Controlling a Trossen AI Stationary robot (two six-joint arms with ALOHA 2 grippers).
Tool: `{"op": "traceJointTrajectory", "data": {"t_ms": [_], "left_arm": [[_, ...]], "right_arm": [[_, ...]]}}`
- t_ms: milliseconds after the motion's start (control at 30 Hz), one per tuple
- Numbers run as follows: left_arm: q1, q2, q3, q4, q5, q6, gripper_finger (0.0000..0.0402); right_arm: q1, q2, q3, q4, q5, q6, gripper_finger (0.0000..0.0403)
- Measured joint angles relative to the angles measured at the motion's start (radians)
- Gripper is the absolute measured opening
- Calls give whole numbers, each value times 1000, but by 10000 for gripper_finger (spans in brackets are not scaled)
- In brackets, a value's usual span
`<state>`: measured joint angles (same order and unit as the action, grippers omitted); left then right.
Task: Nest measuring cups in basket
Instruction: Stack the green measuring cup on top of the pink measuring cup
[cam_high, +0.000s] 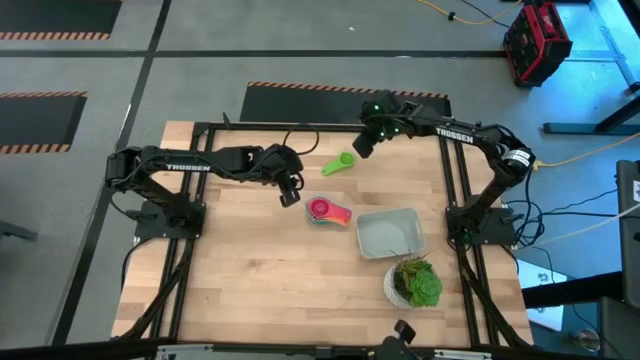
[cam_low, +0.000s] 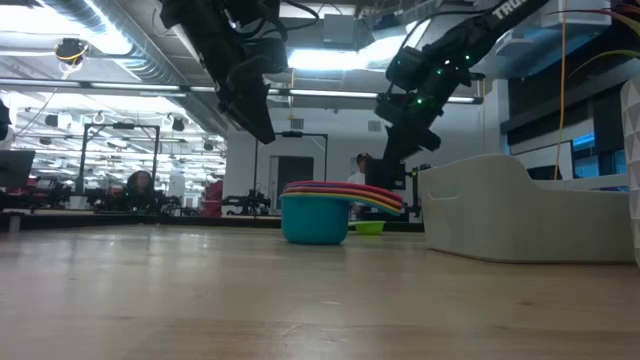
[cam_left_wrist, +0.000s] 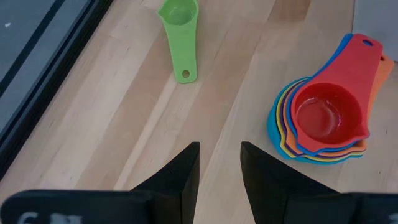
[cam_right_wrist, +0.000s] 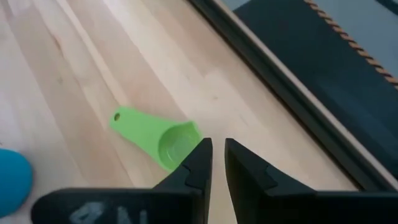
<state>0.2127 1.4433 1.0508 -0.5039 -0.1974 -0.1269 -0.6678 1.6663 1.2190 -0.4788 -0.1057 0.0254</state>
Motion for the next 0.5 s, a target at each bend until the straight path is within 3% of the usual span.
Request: {"op": "traceJointTrajectory", "data": {"t_ms": [267,500], "left_arm": [[21,34,0,222,7,10,110],[98,125,0,459,190,70,110]], "right_arm": [[0,-3,11,-37,-1,-42,48],[2,-86,28,-105,7,-113,48]]}}
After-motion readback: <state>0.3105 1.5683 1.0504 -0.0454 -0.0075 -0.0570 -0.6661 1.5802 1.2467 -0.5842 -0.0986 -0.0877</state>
